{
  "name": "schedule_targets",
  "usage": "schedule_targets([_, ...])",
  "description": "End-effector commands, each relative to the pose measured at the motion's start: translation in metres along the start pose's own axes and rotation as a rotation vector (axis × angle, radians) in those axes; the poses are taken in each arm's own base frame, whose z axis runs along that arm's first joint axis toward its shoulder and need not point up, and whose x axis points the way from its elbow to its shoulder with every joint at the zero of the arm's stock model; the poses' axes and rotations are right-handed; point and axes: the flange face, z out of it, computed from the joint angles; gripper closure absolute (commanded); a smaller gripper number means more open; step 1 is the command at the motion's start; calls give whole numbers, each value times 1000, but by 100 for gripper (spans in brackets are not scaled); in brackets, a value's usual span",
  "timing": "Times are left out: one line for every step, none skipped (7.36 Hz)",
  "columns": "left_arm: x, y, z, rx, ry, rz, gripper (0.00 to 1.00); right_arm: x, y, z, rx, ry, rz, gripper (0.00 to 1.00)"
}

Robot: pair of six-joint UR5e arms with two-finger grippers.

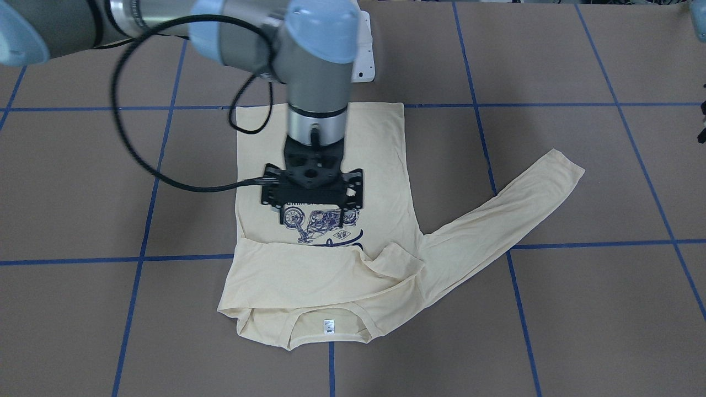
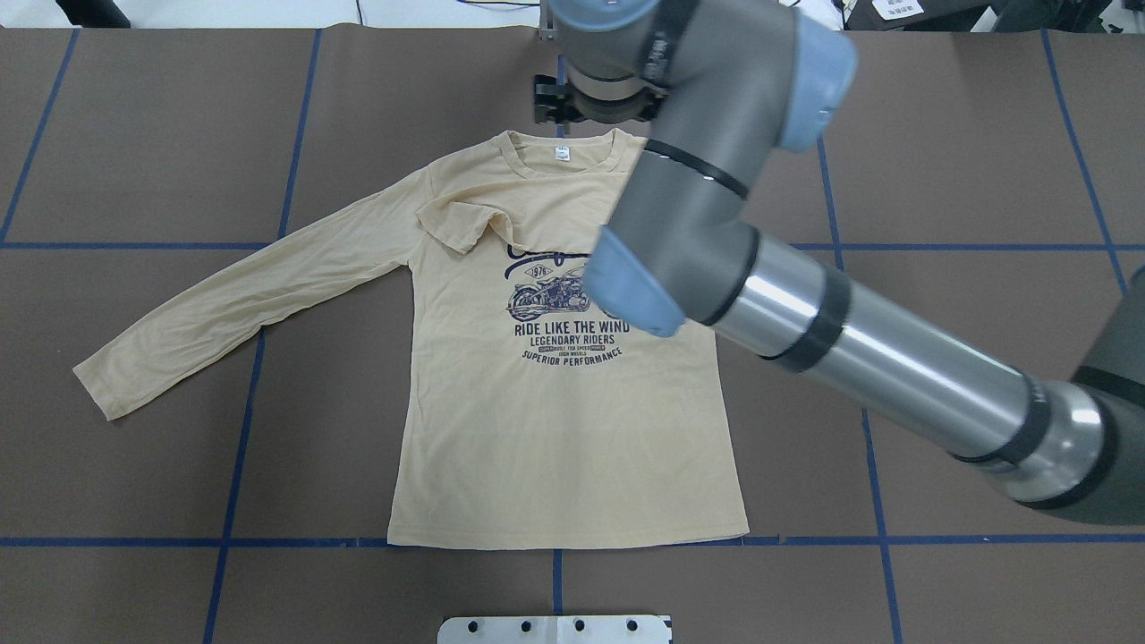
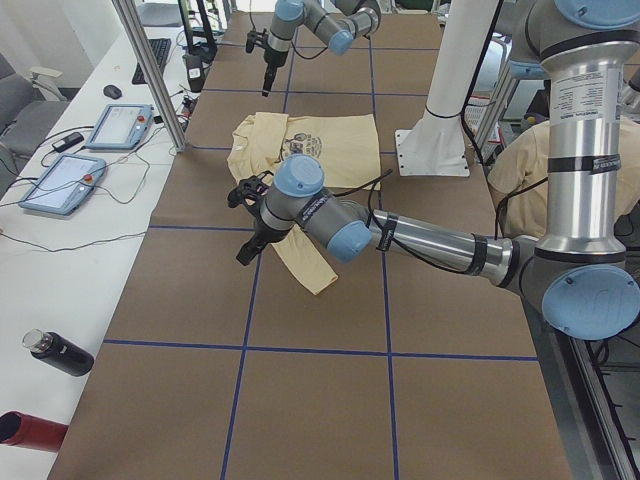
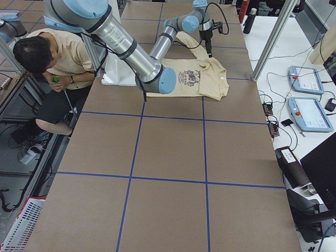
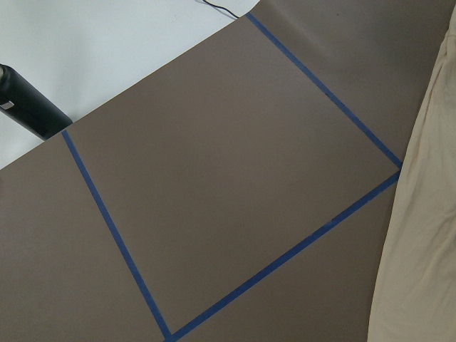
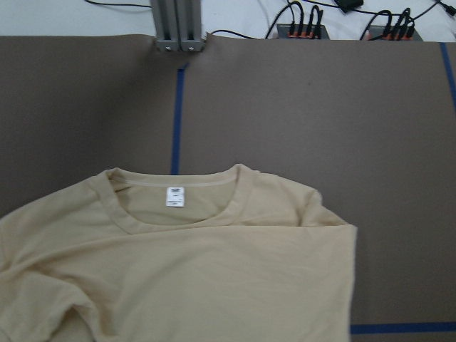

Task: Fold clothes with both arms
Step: 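Carry the sleeve with the right gripper across the shirt toward the collar, then release the sleeve and raise the right gripper away from the shirt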

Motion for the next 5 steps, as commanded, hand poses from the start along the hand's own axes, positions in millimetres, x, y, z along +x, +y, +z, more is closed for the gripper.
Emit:
schedule_targets([42,37,47,47,-1,-115,0,169,23,-29,-48,-16,-149,0])
schedule_targets([56,55,69,69,9,-173,0,241,35,-28,-93,-16,-192,0])
schedule_targets([68,75,92,73,20,-216,0,299,44,-32,-109,1,-245,0])
schedule_targets([79,94,118,74,8,-256,0,350,53,-29,-121,-1,-265,0])
schedule_targets([88,115,144,71,10,-295,0,409,70,-23,-120,-32,-290,0])
